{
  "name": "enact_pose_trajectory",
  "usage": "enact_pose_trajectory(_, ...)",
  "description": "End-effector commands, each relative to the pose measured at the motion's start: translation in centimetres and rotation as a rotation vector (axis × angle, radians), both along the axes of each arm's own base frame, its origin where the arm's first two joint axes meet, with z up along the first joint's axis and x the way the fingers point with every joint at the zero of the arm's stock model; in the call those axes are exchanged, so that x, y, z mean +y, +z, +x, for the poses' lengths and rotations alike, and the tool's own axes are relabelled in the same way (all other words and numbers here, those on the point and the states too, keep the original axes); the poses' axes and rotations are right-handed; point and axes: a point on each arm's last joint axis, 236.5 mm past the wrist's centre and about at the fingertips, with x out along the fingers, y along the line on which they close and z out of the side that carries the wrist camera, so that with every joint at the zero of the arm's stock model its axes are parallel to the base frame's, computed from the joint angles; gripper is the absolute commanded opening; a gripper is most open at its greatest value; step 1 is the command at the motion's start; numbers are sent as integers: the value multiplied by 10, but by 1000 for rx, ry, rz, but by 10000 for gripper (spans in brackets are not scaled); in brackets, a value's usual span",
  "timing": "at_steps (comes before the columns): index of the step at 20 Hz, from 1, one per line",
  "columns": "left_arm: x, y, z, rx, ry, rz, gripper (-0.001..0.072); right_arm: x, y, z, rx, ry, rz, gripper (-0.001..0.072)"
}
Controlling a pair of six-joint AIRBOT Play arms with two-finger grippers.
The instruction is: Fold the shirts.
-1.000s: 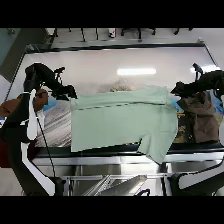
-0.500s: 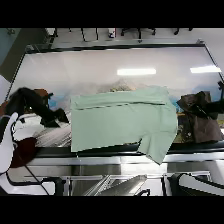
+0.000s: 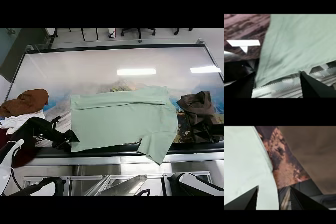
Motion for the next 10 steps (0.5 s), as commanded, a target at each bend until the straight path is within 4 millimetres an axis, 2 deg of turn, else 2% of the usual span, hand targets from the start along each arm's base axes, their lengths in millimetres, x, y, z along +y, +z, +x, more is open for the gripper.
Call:
enact_pose_trajectory(1, -17, -6, 15, -88, 10, 0, 421, 24, -26, -25, 63, -4, 70, 460)
enact_pose_trajectory(3, -19, -2, 20, -107, -15, 5, 8, 39, -37, -37, 98, -9, 107, 461)
enact_pose_trajectory(7, -15, 17, 34, -140, -69, 3, 14, 61, -55, -53, 147, 14, 164, 460)
enact_pose_trajectory(10, -14, 19, 40, -157, -67, 7, 14, 80, -66, -56, 182, 76, 182, 460)
